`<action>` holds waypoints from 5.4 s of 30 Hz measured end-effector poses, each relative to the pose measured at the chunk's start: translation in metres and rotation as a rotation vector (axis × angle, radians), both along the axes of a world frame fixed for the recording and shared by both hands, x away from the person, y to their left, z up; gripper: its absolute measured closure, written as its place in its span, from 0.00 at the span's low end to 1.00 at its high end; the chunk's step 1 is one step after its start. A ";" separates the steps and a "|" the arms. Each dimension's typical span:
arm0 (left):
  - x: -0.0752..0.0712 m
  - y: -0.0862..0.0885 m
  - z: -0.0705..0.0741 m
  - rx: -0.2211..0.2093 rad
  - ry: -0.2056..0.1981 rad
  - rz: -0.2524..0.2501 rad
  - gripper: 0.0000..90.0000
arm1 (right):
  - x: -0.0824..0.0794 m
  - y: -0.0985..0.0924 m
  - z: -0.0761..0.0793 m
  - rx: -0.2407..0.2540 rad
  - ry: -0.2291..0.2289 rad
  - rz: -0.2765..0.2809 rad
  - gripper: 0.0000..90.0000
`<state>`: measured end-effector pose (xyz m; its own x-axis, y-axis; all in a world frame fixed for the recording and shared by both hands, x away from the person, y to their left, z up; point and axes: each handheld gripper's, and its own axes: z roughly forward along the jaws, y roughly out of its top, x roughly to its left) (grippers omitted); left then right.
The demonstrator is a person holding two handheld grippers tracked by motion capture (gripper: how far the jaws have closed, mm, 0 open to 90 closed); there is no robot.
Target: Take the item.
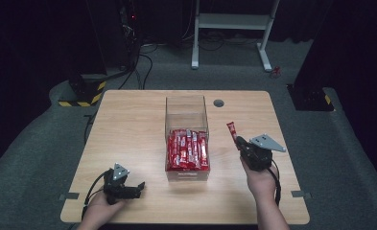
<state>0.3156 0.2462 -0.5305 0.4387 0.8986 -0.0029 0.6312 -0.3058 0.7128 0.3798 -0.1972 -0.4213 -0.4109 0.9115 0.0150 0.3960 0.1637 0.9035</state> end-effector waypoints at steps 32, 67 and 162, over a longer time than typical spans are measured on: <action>0.000 0.000 0.000 0.000 -0.001 -0.002 0.02 | 0.057 -0.020 -0.064 -0.120 0.204 -0.107 0.99; -0.001 0.000 0.000 0.000 0.000 -0.004 0.02 | 0.052 -0.020 -0.085 -0.114 0.257 -0.119 0.87; -0.001 0.000 0.000 0.005 -0.003 -0.006 0.02 | -0.052 0.069 -0.104 -0.175 0.302 0.069 0.15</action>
<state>0.3150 0.2466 -0.5305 0.4444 0.8958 0.0027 0.6274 -0.3134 0.7129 0.3281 -0.1279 -0.5256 -0.4724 0.8813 -0.0083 0.6239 0.3411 0.7032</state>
